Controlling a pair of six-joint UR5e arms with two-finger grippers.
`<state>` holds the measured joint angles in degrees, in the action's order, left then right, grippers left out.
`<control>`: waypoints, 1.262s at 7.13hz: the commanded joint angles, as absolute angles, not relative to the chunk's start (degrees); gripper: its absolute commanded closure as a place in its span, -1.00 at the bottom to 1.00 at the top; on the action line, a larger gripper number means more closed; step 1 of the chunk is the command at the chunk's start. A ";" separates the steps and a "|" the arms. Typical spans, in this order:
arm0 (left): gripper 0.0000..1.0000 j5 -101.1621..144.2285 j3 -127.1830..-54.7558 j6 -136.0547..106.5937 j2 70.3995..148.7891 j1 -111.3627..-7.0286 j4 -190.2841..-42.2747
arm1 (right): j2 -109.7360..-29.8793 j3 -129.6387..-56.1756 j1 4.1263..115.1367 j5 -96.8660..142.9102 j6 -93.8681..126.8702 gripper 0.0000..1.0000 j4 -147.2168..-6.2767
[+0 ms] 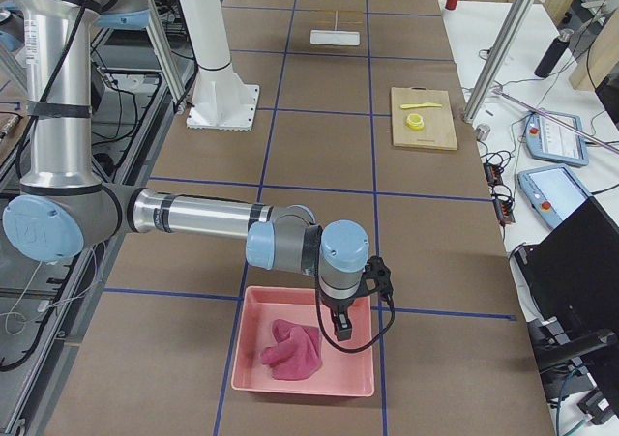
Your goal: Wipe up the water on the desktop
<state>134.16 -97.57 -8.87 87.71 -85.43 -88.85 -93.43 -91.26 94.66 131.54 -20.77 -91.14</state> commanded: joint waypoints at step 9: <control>-0.95 138.08 -101.34 -7.03 87.80 -86.22 -89.30 | -93.87 -92.55 94.04 130.69 -20.74 -1.00 -91.05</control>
<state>137.94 -100.57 -7.04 87.73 -86.09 -89.28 -93.60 -92.49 94.04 130.63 -20.64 -91.05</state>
